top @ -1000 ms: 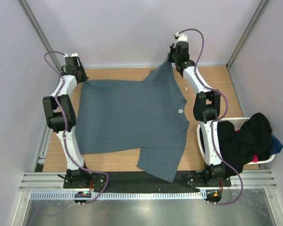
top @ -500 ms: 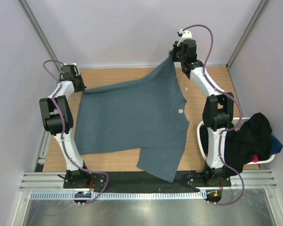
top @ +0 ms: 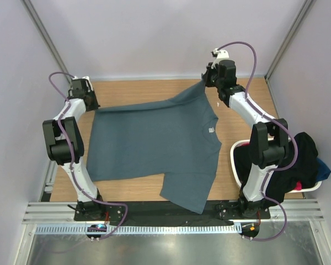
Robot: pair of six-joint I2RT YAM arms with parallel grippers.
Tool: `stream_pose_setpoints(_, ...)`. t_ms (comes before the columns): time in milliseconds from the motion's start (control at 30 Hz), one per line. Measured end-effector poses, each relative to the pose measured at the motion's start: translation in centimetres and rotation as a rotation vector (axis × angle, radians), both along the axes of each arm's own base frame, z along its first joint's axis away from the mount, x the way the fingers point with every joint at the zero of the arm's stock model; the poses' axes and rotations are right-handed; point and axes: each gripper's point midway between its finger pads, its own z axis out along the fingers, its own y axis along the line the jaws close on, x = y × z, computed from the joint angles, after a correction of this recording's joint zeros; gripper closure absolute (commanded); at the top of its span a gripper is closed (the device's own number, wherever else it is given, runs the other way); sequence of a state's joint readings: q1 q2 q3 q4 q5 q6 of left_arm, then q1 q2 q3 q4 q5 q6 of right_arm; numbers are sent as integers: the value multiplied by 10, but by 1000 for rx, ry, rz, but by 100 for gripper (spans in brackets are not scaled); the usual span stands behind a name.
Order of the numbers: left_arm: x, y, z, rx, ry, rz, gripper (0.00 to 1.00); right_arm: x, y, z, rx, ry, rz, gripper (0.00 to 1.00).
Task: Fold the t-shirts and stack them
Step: Fold the tshirt
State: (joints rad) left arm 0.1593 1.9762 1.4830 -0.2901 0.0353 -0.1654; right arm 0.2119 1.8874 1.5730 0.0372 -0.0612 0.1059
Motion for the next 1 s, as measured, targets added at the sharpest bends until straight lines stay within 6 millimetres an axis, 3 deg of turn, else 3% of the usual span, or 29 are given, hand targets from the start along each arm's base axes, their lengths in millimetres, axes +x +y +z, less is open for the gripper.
stream_pose_setpoints(200,-21,-1,-12,9,45,-4,100,-27,-5,-26,-12,61,3,99)
stream_pose_setpoints(400,-35,1,-11,26,61,11,100,-50,-10,-31,-13,82,0,99)
stream_pose_setpoints(700,-49,3,5,46,48,23,100,-85,-17,-22,12,80,-7,99)
stream_pose_setpoints(1000,-66,2,3,54,67,33,100,-107,-21,-9,19,63,-6,99)
